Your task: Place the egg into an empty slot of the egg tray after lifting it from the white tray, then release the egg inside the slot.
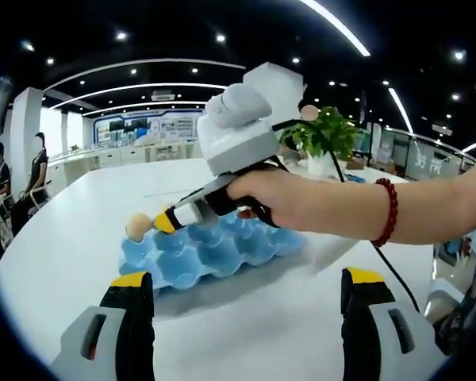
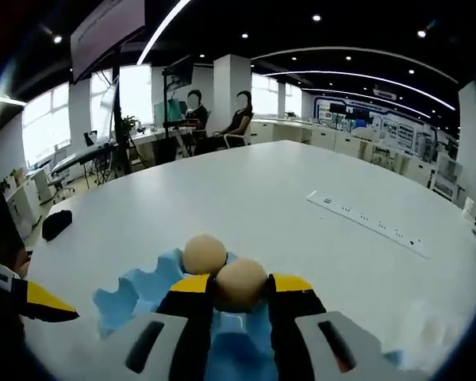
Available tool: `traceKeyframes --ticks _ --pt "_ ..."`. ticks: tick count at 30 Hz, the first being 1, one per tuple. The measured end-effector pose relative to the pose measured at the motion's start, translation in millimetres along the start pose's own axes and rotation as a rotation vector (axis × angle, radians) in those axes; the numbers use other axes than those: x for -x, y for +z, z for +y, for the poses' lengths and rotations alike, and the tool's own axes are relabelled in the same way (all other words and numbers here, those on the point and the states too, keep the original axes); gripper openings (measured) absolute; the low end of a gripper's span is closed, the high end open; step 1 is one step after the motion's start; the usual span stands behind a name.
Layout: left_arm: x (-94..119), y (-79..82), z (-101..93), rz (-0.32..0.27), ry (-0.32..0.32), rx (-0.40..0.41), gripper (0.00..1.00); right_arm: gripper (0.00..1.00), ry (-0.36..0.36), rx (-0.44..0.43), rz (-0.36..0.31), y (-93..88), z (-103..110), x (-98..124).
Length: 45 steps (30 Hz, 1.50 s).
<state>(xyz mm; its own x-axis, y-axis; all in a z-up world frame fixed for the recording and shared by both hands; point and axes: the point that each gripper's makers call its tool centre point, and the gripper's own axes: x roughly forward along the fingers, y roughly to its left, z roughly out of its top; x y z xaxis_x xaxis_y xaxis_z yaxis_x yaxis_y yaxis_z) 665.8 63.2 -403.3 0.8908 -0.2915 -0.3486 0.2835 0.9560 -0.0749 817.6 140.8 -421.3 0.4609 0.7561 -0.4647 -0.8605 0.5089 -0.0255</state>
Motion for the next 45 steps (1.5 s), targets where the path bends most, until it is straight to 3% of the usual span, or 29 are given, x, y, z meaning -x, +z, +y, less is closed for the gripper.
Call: traceKeyframes --ticks 9,17,24,30,45 --pt "0 1.0 -0.9 -0.004 0.000 0.003 1.00 0.40 -0.002 -0.006 -0.011 -5.6 -9 7" --pt "1 1.8 0.5 -0.010 0.004 0.011 1.00 0.42 0.004 -0.013 -0.028 -2.2 -9 6" --pt "1 3.4 1.8 -0.015 0.005 0.015 1.00 0.47 -0.001 -0.006 -0.060 8.1 -13 23" --pt "1 3.7 2.5 -0.018 0.006 0.018 1.00 0.52 -0.034 -0.013 -0.076 9.9 -28 35" --pt "-2 7.2 -0.5 -0.029 0.000 0.011 1.00 0.53 -0.131 -0.031 -0.051 -12.1 -69 73"
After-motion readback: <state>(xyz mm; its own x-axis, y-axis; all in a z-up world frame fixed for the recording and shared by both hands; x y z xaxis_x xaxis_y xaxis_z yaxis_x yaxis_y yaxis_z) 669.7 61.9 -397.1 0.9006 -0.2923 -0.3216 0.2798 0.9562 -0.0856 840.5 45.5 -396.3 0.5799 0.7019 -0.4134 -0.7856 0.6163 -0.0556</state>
